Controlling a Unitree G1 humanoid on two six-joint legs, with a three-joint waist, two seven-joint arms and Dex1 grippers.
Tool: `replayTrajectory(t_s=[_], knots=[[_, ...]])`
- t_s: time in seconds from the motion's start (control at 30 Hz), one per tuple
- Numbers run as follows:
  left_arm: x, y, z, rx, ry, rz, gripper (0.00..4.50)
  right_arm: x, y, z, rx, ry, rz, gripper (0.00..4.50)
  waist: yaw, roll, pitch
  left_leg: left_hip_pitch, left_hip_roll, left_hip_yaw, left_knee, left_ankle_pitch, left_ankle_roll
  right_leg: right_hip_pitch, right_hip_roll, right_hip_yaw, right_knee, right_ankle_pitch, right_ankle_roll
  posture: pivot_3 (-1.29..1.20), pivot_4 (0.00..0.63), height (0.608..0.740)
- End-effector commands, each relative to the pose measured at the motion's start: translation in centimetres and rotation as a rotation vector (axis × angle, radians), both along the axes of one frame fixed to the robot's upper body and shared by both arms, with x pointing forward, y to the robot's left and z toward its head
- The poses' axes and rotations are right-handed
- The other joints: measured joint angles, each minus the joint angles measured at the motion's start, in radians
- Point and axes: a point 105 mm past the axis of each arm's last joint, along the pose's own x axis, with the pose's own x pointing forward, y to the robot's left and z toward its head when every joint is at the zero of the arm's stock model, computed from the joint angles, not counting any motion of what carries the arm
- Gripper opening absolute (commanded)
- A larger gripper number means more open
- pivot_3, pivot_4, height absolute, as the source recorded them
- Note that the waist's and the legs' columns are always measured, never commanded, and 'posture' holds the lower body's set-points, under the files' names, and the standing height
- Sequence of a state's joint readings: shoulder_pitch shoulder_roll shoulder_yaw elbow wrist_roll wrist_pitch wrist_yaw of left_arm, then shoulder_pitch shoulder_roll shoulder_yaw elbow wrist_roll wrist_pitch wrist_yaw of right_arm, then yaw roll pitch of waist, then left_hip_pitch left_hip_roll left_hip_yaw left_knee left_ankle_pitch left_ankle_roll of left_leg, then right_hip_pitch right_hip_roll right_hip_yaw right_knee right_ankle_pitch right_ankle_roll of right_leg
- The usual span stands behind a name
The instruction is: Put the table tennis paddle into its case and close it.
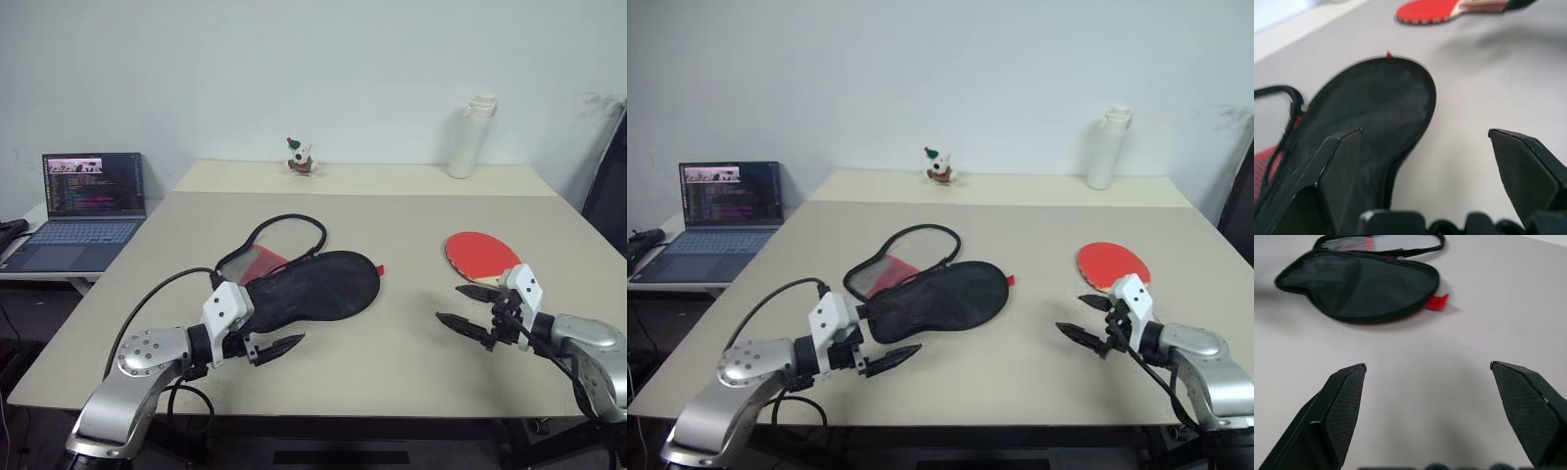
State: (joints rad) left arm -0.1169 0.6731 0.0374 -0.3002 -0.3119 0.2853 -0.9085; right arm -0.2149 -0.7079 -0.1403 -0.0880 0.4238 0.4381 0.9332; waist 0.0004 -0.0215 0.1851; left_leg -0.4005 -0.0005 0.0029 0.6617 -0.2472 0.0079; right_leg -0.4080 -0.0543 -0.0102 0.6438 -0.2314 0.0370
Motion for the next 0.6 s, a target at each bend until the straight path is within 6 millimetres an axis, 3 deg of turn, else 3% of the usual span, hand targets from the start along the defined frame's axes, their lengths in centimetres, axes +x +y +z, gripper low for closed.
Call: replayTrajectory(t_s=[0.03,0.17,0.37,0.5,0.6], knots=[[0.1,-0.2,0.1,0.0,-0.041,-0.011,4.5,-0.1,-0.3,1.8,-0.022,-0.05,0.0,4.46,0.0,0.0,0.0,0.0,0.0,0.0,0.0,0.0,0.0,0.0,0.0,0.0,0.0,0.0,0.0,0.0,0.15,0.74],[1.3,-0.5,-0.3,-0.039,-0.045,0.003,4.5,-0.3,-1.0,2.4,-0.04,-0.069,-0.032,4.46,0.001,0.0,0.0,0.0,0.0,0.0,0.001,0.0,0.0,0.0,0.0,0.0,0.0,-0.002,-0.004,0.0,0.15,0.74],[2.4,-0.7,0.0,-0.018,-0.006,-0.098,4.5,-2.3,-0.2,2.4,-0.035,-0.06,-0.016,4.46,0.002,0.0,0.0,0.0,0.0,-0.001,0.0,0.0,0.0,0.0,0.001,-0.001,0.0,0.0,0.0,0.0,0.15,0.74],[3.3,0.9,-0.5,0.065,0.052,-0.169,4.5,-3.5,2.3,3.0,0.01,-0.065,0.052,4.46,-0.002,0.0,0.0,0.0,-0.001,0.0,0.001,0.0,0.0,0.0,0.002,-0.001,0.0,0.0,0.0,0.0,0.15,0.74],[5.0,1.6,-1.0,0.09,0.085,-0.154,4.5,-4.4,3.1,3.6,0.036,-0.045,0.095,4.46,-0.002,0.0,0.0,0.0,0.0,0.0,0.001,0.0,0.0,0.0,0.002,-0.001,0.001,0.0,0.0,0.0,0.15,0.74]])
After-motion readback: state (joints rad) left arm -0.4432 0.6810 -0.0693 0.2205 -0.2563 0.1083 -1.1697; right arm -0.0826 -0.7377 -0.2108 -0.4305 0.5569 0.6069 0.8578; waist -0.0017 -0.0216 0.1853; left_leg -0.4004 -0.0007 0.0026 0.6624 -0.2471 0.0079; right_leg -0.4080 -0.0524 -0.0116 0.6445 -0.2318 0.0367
